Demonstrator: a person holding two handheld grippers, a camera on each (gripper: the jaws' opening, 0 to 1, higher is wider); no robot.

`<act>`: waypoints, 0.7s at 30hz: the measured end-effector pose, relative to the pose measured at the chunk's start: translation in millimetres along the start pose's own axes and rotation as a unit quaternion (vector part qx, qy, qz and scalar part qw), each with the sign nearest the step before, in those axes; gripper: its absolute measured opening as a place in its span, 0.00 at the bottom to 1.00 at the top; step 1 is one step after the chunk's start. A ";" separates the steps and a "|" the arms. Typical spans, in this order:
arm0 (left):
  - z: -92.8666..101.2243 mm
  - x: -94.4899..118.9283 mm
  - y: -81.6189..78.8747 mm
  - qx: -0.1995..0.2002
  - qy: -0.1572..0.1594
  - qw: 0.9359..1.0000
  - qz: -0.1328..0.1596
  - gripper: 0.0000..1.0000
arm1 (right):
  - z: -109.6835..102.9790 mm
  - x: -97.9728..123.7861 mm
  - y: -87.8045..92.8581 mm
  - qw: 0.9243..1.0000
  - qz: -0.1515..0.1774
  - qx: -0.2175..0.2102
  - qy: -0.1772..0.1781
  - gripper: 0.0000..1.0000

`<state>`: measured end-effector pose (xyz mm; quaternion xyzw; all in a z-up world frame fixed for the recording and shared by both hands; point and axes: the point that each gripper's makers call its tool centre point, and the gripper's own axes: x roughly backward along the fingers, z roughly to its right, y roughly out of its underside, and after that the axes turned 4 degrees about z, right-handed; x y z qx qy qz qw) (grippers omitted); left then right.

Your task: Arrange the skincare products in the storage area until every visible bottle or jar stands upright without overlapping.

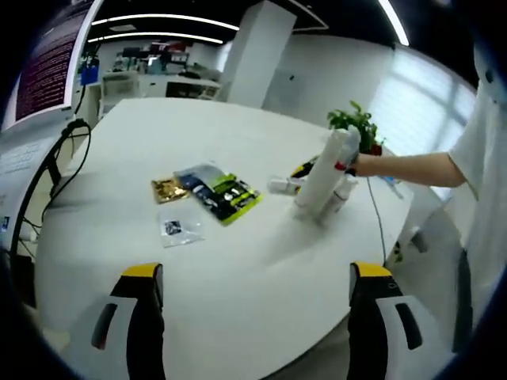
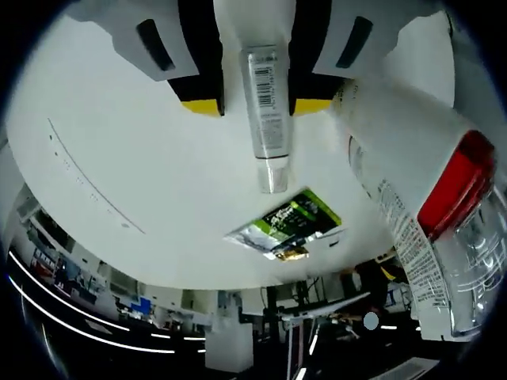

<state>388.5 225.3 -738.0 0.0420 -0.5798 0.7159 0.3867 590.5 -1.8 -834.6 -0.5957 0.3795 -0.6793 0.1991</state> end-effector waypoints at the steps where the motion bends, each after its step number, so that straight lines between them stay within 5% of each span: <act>1: 0.3 -0.5 -0.2 0.000 -0.001 1.000 0.000 0.89 | -0.7 -0.4 0.2 1.000 0.000 0.001 -0.001 0.27; 21: 0.0 0.5 -6.7 -0.004 0.006 1.000 0.006 0.89 | -0.2 5.3 -0.4 1.000 0.002 -0.011 0.007 0.21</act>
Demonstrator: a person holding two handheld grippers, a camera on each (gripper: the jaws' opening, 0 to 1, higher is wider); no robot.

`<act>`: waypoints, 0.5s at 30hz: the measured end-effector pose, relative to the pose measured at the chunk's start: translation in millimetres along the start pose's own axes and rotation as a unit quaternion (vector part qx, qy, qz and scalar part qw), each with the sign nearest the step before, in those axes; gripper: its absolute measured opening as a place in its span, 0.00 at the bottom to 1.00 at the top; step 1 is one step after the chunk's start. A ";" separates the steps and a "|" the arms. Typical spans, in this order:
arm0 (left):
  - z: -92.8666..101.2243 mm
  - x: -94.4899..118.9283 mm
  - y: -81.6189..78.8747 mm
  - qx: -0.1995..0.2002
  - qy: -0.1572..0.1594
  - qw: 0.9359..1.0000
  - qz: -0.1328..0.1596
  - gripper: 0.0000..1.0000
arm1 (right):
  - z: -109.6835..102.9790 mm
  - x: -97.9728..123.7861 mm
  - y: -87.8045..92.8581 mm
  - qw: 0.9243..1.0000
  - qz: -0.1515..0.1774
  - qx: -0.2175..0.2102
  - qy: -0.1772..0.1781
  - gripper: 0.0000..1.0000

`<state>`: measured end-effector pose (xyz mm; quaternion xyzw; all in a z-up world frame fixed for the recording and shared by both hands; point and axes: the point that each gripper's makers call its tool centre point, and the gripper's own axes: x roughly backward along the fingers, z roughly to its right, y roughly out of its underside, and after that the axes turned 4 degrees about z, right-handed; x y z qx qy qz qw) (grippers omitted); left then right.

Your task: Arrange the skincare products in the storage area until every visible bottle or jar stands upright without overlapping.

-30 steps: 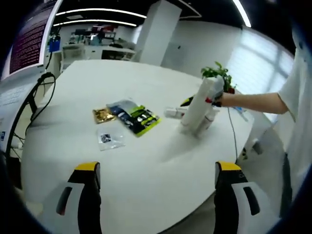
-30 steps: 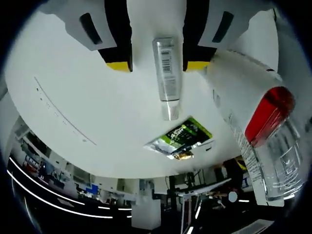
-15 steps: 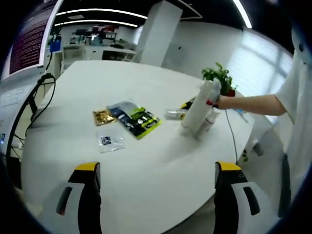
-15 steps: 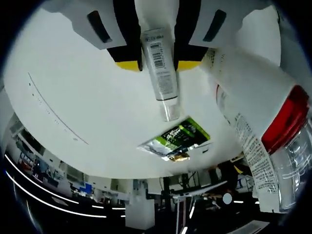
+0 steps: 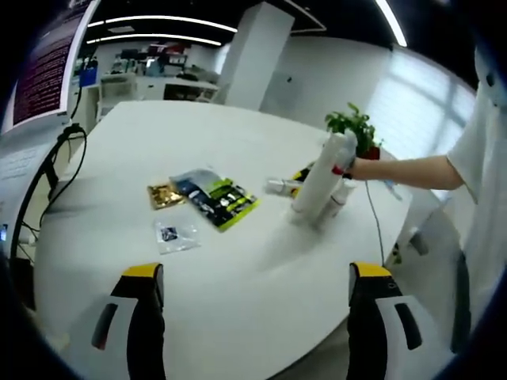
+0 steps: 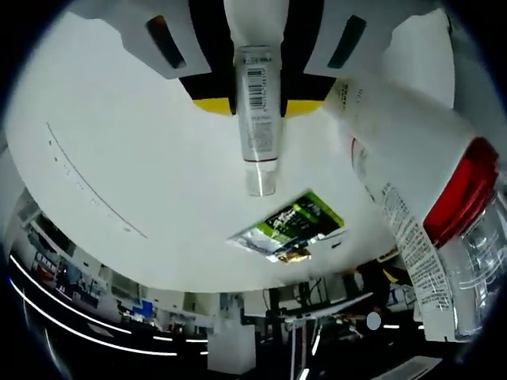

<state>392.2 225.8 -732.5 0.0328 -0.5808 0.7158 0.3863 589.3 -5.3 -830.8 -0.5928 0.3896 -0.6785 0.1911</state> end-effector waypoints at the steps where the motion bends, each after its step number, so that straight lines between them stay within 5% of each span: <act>1: -0.4 0.5 -0.5 -0.001 0.000 1.000 0.001 0.88 | -0.2 1.3 -1.5 1.000 0.002 -0.002 0.002 0.21; 15: 11.2 -1.5 -9.9 -0.015 0.016 1.000 0.009 0.87 | 7.1 39.3 -3.7 0.998 0.021 -0.032 0.047 0.21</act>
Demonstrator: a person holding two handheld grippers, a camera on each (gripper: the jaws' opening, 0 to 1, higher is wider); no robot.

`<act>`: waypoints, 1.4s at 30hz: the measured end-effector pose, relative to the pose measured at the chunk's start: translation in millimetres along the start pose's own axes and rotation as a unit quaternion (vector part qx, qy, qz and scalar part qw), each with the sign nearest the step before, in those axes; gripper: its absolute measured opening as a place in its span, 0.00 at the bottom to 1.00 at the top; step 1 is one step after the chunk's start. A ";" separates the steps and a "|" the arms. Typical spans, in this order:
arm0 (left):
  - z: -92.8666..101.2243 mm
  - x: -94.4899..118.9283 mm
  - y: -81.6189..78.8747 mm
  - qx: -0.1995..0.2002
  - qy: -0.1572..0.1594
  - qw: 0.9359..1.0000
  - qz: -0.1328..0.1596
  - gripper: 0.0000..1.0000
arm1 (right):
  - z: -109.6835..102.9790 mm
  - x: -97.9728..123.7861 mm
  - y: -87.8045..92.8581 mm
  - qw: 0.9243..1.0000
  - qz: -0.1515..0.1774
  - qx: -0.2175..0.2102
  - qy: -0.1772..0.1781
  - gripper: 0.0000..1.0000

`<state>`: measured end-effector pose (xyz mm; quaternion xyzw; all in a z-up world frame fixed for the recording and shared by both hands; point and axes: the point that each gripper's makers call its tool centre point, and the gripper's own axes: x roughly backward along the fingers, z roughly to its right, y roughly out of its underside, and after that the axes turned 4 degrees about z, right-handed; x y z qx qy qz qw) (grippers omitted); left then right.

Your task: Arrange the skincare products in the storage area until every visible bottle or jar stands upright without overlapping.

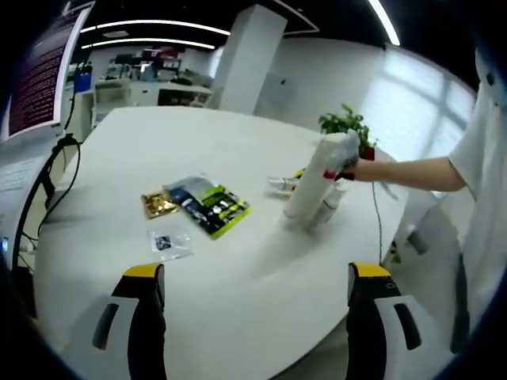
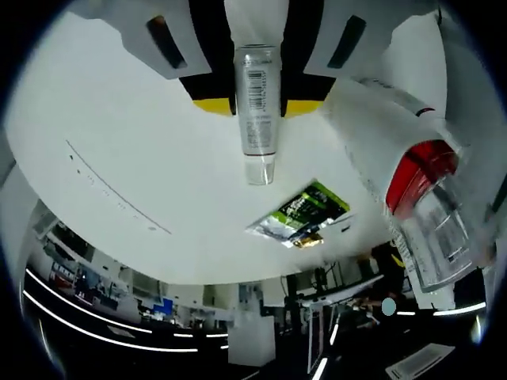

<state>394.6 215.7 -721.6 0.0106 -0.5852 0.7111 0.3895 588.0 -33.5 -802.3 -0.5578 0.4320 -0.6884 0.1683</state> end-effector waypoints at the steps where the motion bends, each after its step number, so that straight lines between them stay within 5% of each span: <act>1: 1.9 -0.7 -1.7 -0.002 0.002 1.000 0.001 0.87 | 1.3 4.6 1.4 1.000 0.001 -0.002 0.006 0.21; 23: 23.0 4.8 -17.9 -0.034 0.031 0.999 0.014 0.88 | -2.6 80.9 22.4 0.995 0.021 -0.051 0.085 0.21; 42: 44.2 16.1 -28.5 -0.055 0.050 0.997 0.028 0.89 | -54.9 142.9 35.4 0.981 0.066 -0.113 0.145 0.21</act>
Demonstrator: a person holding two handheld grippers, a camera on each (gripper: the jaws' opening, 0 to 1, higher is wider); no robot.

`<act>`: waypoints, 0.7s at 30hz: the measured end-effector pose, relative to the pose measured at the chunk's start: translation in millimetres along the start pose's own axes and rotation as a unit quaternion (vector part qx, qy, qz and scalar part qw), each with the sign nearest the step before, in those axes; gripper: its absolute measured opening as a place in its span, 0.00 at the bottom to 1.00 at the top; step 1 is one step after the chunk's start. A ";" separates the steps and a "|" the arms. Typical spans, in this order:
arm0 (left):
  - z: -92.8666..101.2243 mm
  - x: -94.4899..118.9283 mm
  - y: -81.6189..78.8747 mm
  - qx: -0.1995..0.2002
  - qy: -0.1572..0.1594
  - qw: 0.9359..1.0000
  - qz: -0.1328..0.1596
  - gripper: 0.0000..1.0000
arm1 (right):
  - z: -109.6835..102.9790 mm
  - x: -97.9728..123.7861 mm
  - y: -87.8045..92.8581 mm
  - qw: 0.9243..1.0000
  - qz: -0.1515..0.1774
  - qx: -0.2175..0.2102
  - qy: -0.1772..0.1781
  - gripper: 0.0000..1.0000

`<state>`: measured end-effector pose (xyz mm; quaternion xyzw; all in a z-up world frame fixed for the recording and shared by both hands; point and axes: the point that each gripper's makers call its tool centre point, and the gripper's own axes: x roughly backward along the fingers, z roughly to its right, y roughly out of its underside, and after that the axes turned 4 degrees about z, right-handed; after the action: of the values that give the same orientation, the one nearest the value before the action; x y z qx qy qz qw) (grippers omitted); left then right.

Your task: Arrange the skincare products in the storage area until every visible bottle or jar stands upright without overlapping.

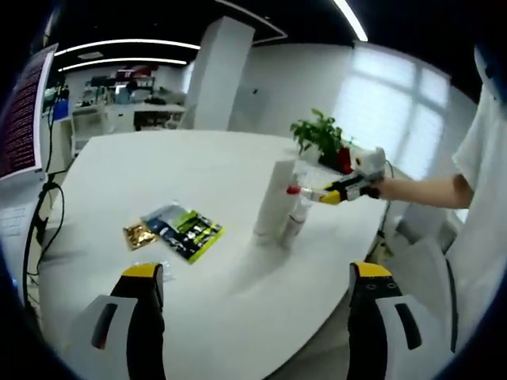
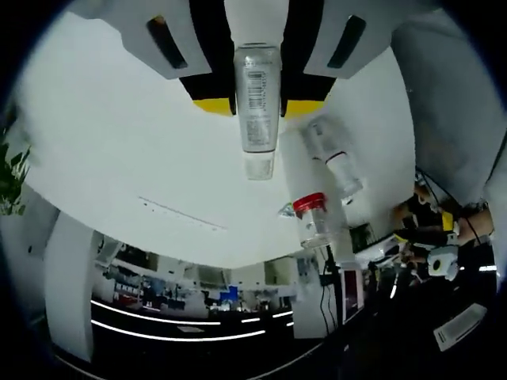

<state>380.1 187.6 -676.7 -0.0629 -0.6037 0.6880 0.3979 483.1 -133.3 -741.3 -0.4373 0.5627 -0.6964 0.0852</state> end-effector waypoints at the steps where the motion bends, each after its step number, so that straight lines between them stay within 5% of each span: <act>1: 0.9 0.6 -1.0 -0.001 0.002 1.000 0.002 0.89 | -4.4 3.8 -0.7 1.000 0.004 -0.005 0.001 0.21; 12: 15.3 2.6 -5.7 -0.011 0.016 1.000 0.006 0.89 | -56.2 37.6 -7.3 0.997 0.061 -0.045 0.017 0.21; 21: 22.7 5.5 -10.6 -0.016 0.024 0.999 0.014 0.89 | -96.2 44.4 -37.2 0.993 0.104 -0.057 -0.008 0.21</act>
<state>368.4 172.8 -659.2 -0.0942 -0.6042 0.6818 0.4015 402.3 -79.1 -685.1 -0.3864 0.6434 -0.6466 0.1368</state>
